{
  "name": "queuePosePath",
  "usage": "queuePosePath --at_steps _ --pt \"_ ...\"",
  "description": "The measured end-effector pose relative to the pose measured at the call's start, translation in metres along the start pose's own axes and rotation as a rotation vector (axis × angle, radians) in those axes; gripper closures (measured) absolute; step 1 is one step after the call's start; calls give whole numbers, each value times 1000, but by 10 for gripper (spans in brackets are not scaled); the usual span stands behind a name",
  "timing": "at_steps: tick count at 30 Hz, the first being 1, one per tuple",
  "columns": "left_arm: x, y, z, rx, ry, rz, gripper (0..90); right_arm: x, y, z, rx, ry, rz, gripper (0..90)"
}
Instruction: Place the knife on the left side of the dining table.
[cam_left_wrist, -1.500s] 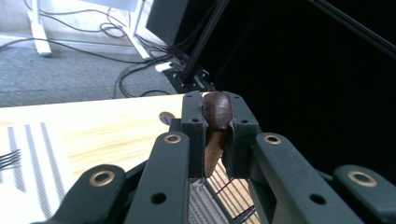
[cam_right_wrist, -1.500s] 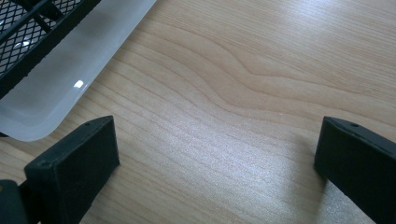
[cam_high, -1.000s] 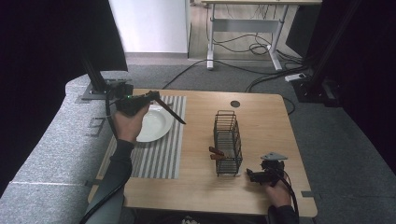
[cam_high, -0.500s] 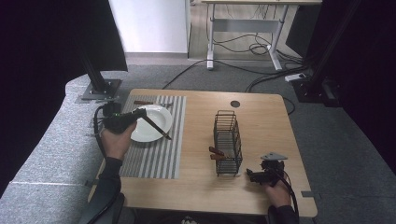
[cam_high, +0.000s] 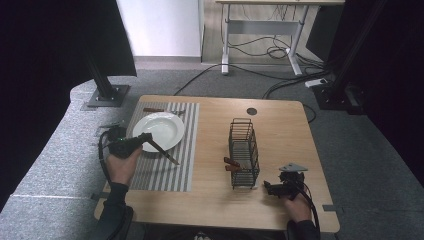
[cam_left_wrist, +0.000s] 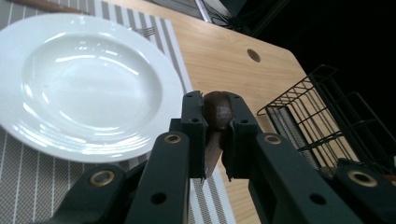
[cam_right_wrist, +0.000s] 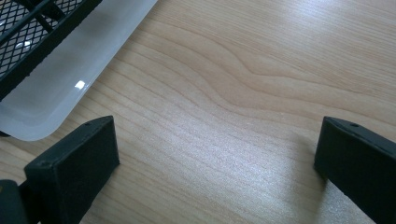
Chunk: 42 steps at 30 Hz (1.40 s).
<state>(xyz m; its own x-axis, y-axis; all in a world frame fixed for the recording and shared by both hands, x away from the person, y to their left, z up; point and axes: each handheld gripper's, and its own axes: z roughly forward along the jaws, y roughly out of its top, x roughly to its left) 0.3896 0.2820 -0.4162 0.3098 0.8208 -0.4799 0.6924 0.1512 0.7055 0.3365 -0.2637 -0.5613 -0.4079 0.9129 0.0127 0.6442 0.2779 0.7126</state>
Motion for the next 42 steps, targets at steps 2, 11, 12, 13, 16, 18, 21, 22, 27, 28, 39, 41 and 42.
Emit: queuePosePath --at_steps 2,11,12,13,16,18,21,22,27,28,39,41,42 --pt "3 -3 1 6 19 9 801 0 0 0 0 0 -1 0" --pt "16 -8 0 -17 80 46 765 0 0 0 0 0 -1 0" --pt "18 -8 0 -19 84 51 759 0 0 0 0 1 -2 0" --pt "20 -8 0 -19 94 53 754 0 0 0 0 1 -2 0" --pt "25 -10 1 -27 113 63 734 0 0 0 0 1 -1 0" --pt "30 -11 2 -32 126 70 720 0 0 0 0 1 -2 0" --pt "35 -13 3 -35 142 74 704 0 0 0 0 1 -1 0" --pt "36 -13 3 -36 148 78 698 0 0 0 0 1 -1 0" --pt "49 -20 3 -46 157 65 671 0 0 0 0 1 -2 0" --pt "53 -21 3 -48 155 58 669 0 0 0 0 1 -1 0" --pt "79 -34 4 -56 139 -3 636 0 0 0 0 1 -2 0" --pt "83 -36 5 -55 137 -8 629 0 0 0 0 1 -1 0" --pt "84 -37 5 -55 136 -12 625 0 0 0 0 1 -2 0"
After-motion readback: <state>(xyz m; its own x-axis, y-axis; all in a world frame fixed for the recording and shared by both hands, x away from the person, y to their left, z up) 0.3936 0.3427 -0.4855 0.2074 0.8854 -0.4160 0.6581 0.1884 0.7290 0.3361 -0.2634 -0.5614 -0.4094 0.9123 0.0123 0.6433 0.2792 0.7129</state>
